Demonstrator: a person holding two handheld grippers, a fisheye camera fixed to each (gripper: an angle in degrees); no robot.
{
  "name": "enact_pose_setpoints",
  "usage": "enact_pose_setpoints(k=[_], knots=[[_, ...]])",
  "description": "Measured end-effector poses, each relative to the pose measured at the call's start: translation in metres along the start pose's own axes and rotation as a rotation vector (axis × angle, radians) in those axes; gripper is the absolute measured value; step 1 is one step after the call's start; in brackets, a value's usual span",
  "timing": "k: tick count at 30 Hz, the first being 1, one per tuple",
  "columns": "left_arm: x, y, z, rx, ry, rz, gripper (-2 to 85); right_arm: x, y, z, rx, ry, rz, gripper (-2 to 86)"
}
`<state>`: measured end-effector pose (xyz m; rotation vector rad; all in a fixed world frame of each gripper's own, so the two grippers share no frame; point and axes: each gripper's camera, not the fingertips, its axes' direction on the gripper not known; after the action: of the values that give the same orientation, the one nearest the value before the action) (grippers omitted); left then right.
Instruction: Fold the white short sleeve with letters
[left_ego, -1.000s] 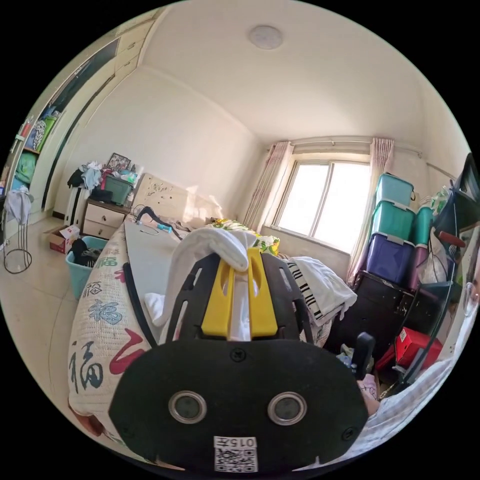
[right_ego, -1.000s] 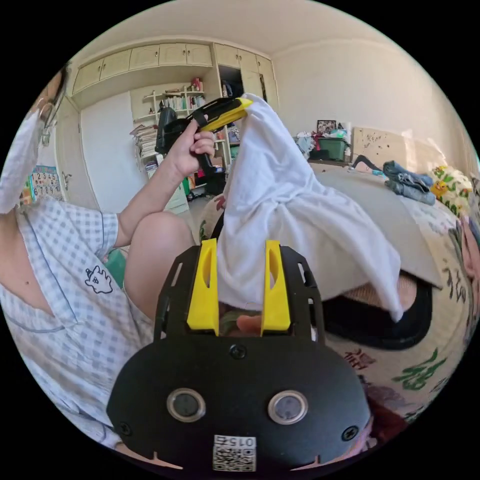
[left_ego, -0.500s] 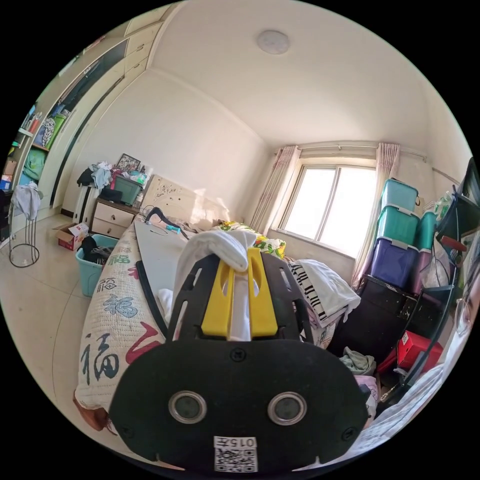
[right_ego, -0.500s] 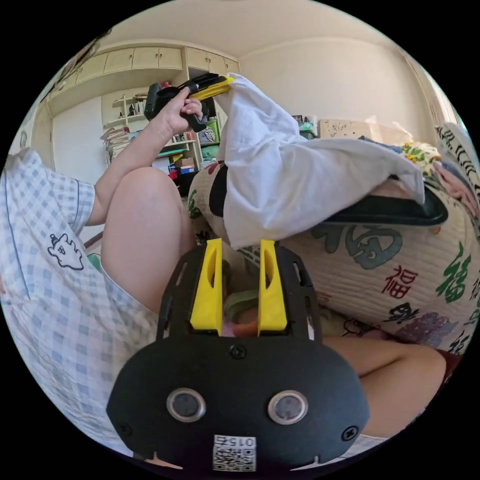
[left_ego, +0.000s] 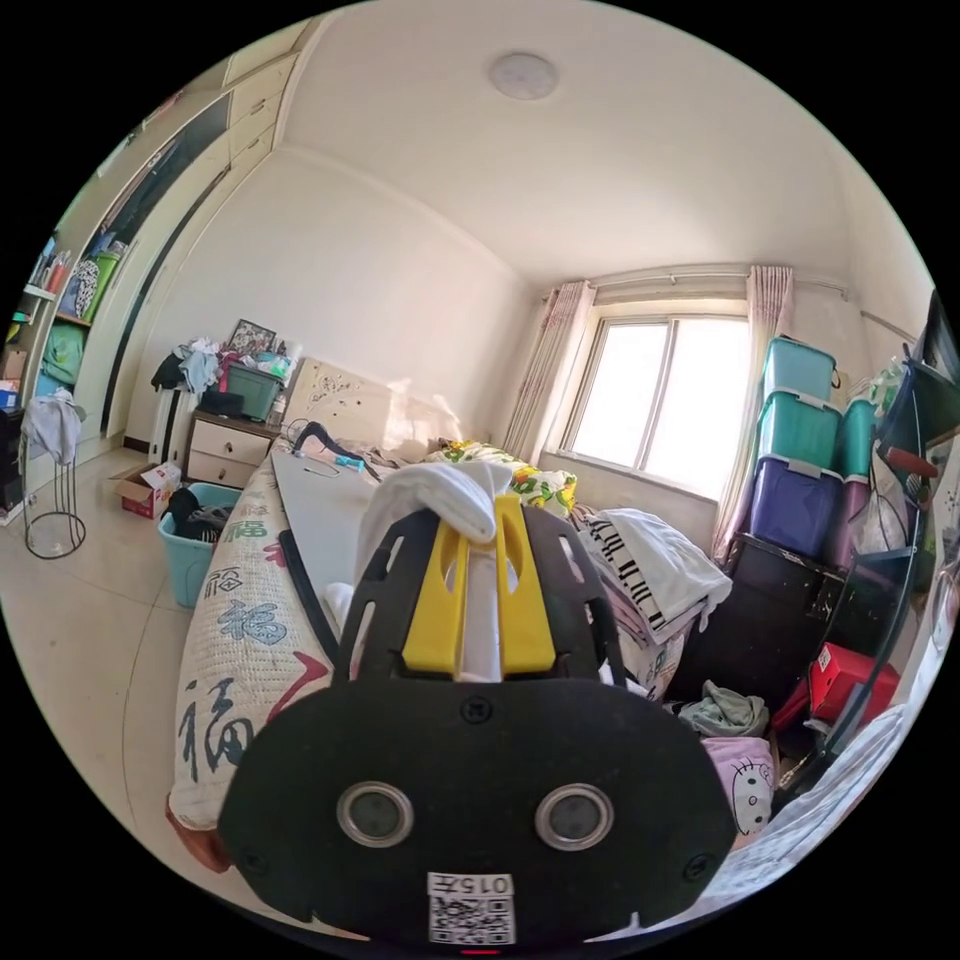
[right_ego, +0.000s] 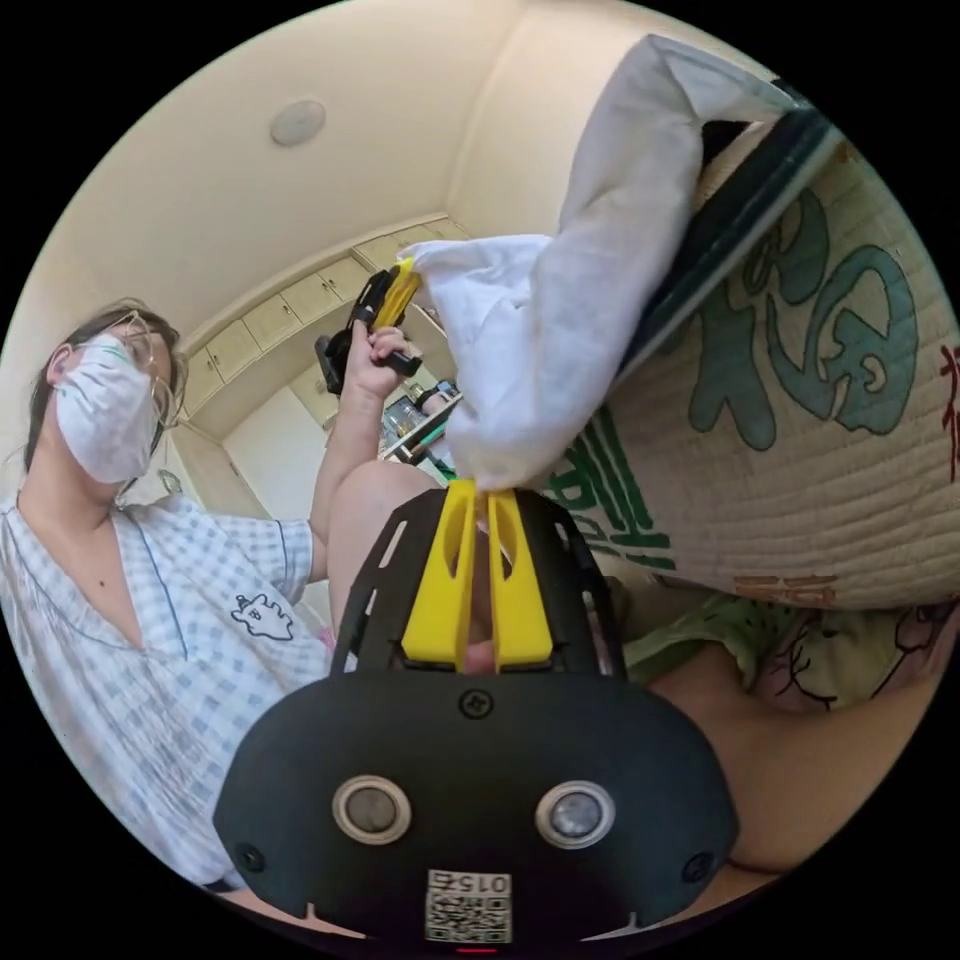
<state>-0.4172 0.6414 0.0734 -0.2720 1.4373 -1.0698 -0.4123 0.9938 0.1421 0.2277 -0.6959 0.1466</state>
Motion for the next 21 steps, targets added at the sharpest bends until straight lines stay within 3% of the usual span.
enact_pose_setpoints(k=[6,10,18,21], knots=[[0.029,-0.007,-0.026,0.048,-0.001,0.052,3.3,-0.054,-0.059,-0.125,0.337,0.026,-0.155,0.0],[0.064,-0.015,-0.059,0.166,-0.031,0.105,3.2,-0.127,-0.115,-0.192,0.465,0.168,-0.404,-0.1],[0.21,-0.027,-0.145,0.534,0.0,0.409,3.0,-0.227,-0.173,-0.21,0.627,0.24,-0.649,-0.2],[0.243,-0.039,-0.156,0.566,0.015,0.458,3.0,-0.251,-0.195,-0.205,0.657,0.248,-0.702,-0.2]])
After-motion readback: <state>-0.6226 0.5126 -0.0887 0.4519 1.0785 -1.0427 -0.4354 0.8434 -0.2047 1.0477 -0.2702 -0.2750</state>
